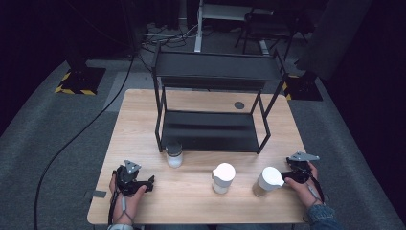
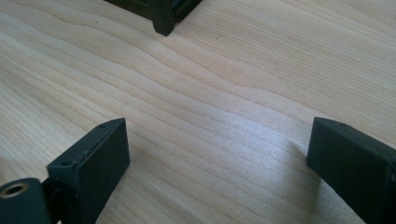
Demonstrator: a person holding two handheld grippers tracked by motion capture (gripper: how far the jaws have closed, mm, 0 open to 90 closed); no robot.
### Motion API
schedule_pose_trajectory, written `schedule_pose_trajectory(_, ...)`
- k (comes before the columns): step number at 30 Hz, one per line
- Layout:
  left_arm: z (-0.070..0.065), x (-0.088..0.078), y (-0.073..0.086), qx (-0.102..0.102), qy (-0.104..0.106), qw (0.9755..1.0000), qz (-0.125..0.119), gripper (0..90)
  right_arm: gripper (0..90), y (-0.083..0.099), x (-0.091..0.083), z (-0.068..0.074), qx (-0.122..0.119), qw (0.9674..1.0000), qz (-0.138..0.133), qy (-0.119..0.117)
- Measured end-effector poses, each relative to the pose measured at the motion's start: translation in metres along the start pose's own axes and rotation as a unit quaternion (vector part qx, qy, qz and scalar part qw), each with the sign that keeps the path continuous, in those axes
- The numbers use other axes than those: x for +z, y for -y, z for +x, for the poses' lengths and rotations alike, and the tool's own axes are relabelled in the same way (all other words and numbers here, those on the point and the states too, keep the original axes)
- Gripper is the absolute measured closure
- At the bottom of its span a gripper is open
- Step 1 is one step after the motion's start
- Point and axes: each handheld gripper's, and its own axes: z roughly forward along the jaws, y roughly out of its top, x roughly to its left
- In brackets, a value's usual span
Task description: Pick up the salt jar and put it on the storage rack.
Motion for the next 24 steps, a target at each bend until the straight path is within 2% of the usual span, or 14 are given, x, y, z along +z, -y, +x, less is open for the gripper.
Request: schedule_pose_trajectory(24,-0.0001,0.0003,-0.0011,-0.001,-0.001,1.0000,-0.001,2.2,5.5,-0.0001,0.0001,0.0001,-0.001,1.0000,0.000,0.000)
